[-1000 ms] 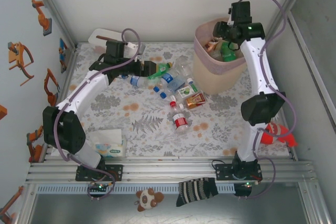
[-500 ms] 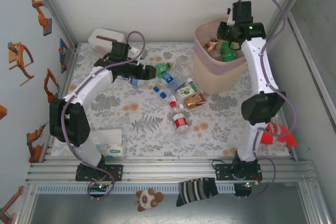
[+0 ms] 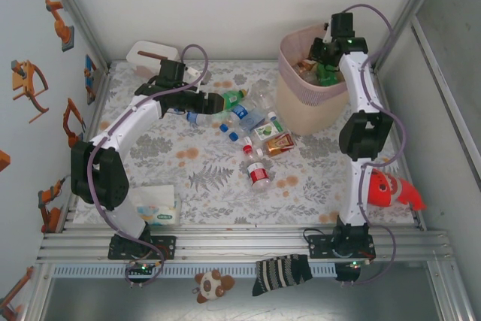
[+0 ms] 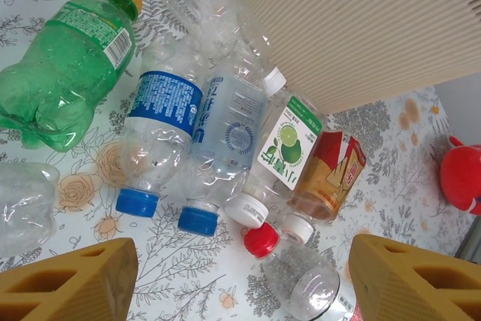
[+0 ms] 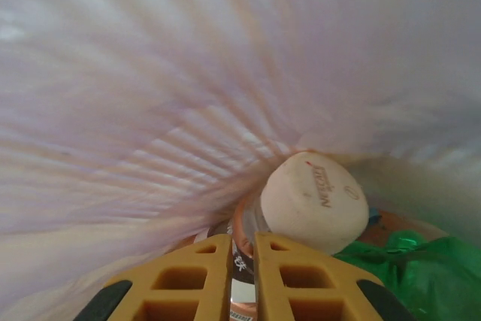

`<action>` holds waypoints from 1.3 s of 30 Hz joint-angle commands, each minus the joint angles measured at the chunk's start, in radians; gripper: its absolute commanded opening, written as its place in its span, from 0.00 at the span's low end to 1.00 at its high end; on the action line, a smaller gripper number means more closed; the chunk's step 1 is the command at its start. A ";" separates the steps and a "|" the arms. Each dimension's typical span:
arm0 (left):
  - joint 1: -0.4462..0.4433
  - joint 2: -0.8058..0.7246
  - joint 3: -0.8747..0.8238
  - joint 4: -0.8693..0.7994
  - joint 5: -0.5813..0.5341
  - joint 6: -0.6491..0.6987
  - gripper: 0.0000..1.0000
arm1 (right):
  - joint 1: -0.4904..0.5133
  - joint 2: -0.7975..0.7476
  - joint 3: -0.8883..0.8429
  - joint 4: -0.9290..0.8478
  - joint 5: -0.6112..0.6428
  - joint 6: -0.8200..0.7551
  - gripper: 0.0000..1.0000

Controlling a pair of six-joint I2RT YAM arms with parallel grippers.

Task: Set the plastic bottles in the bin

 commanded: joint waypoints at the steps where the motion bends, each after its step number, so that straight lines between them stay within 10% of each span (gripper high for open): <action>1: -0.005 -0.006 0.024 0.006 0.017 -0.010 0.73 | -0.008 0.032 0.013 0.033 0.023 0.034 0.15; 13: -0.012 -0.002 0.021 -0.002 0.012 -0.015 0.73 | -0.009 0.103 0.023 -0.143 0.240 0.016 0.15; 39: -0.007 0.054 0.067 -0.091 -0.191 -0.060 0.72 | 0.016 -0.297 -0.025 -0.083 0.144 0.028 0.16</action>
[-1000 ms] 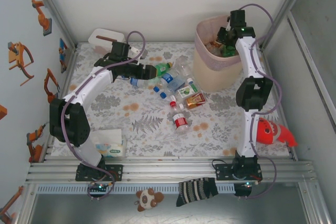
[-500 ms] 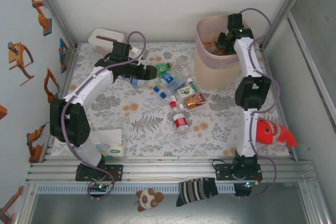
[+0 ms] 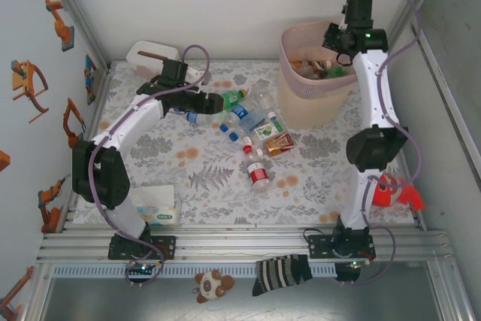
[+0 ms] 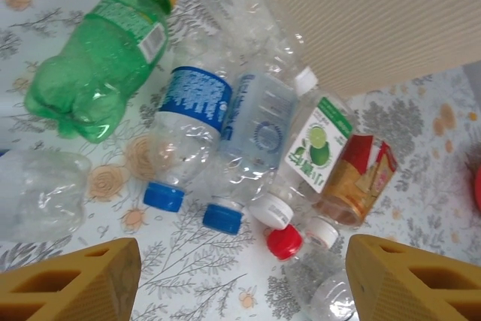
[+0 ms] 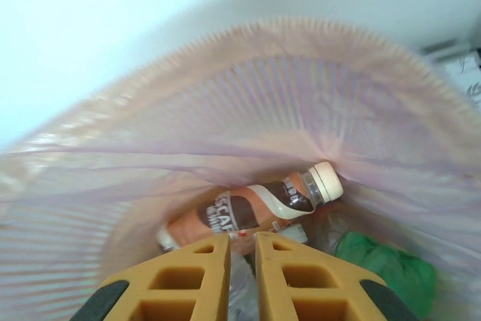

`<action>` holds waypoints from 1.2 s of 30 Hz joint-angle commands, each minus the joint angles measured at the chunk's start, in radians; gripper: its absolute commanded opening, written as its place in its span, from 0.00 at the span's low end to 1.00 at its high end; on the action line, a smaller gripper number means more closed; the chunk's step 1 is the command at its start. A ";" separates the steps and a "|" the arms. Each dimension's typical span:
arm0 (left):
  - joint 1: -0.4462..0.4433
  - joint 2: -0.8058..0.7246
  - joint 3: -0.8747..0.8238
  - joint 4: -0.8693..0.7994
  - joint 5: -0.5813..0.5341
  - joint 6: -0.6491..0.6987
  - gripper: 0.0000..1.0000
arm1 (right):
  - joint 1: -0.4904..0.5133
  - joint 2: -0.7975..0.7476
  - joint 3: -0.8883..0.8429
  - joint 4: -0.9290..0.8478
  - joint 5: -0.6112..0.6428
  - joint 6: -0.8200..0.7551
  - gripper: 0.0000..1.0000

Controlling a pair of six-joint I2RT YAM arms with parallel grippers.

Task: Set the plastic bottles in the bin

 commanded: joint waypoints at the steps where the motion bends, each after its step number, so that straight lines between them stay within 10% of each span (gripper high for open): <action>1: 0.009 0.048 0.049 -0.065 -0.104 -0.054 0.72 | 0.009 -0.079 -0.043 0.014 -0.019 0.016 0.17; 13: 0.029 0.234 0.208 -0.153 -0.525 -0.505 0.73 | 0.008 -0.262 -0.199 0.023 0.008 -0.004 0.18; 23: 0.099 0.338 0.222 -0.180 -0.491 -0.933 0.80 | 0.009 -0.309 -0.243 0.015 -0.005 -0.007 0.19; 36: 0.140 0.453 0.241 -0.136 -0.371 -1.086 0.81 | 0.009 -0.339 -0.272 0.014 -0.018 -0.012 0.19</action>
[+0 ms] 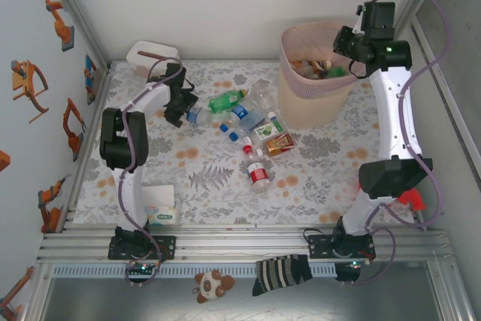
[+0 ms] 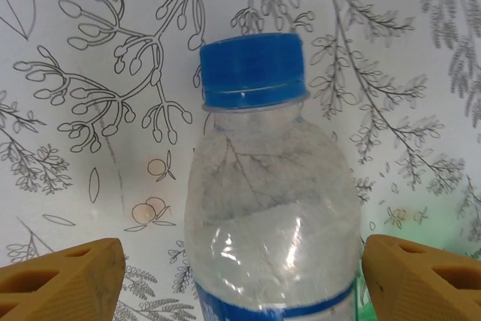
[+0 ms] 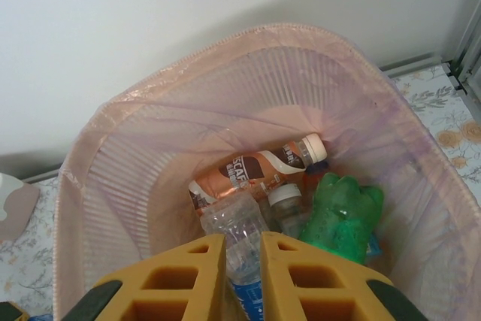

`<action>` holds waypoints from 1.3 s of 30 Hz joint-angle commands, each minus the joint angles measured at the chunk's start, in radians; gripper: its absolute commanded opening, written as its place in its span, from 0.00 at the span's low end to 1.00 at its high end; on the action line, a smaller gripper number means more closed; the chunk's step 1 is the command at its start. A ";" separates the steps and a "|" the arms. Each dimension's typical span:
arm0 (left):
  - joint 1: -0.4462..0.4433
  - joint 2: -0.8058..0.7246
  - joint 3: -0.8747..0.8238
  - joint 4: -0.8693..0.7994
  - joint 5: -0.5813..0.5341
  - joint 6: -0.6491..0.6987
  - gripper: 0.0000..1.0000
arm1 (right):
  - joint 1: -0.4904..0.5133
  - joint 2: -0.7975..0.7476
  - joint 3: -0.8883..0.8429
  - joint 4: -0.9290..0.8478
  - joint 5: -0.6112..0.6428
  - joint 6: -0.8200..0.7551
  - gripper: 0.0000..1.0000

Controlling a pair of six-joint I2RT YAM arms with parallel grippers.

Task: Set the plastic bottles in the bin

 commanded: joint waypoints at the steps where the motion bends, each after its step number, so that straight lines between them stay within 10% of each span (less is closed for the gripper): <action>1: 0.013 0.037 0.023 0.003 0.058 -0.072 0.81 | 0.007 -0.032 -0.016 0.005 -0.013 -0.011 0.19; 24: 0.022 -0.119 -0.113 0.142 0.071 0.001 0.56 | 0.030 -0.174 -0.268 0.185 -0.233 0.057 0.19; 39: 0.017 -0.426 -0.359 0.671 0.309 0.259 0.49 | 0.193 -0.211 -0.381 0.330 -0.439 -0.068 0.20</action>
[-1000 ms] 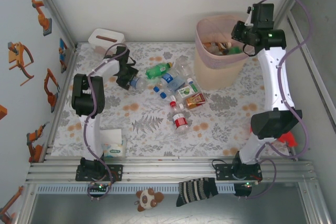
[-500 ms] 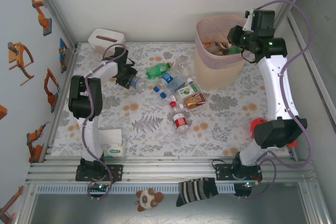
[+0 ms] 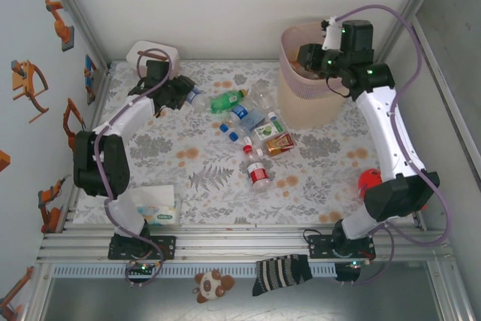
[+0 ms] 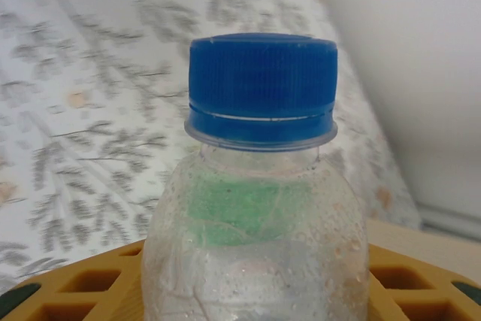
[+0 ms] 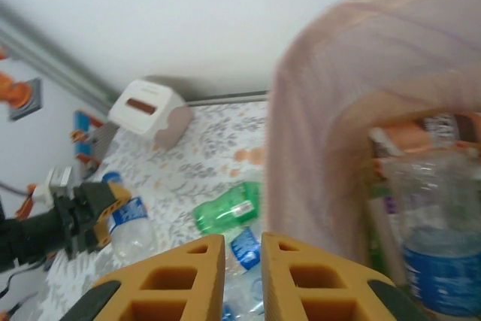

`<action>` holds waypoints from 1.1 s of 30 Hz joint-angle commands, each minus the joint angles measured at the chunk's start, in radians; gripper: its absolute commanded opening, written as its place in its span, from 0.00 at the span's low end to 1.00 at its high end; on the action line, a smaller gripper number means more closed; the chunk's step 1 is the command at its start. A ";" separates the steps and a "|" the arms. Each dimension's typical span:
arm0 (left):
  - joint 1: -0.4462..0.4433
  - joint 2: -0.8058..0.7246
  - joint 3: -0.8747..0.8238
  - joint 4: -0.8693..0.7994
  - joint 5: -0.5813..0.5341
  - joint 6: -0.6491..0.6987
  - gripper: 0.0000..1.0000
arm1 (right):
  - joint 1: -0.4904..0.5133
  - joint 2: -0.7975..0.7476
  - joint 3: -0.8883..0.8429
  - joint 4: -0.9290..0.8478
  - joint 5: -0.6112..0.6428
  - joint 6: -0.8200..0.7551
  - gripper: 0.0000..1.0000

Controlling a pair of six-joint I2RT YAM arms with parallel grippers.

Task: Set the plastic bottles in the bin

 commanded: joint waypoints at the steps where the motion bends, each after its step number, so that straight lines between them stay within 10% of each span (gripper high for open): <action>1: 0.001 -0.065 -0.050 0.255 0.164 0.109 0.49 | 0.056 -0.015 -0.013 0.051 -0.089 -0.063 0.21; 7: -0.001 -0.096 -0.069 0.557 0.461 0.124 0.49 | 0.135 -0.002 -0.040 0.133 -0.211 -0.034 0.28; 18: -0.030 -0.010 -0.069 1.431 0.748 -0.237 0.35 | 0.175 -0.015 -0.101 0.381 -0.402 0.139 0.51; 33: -0.165 -0.120 0.032 1.256 0.897 -0.090 0.37 | 0.266 -0.016 -0.054 0.399 -0.476 0.051 0.68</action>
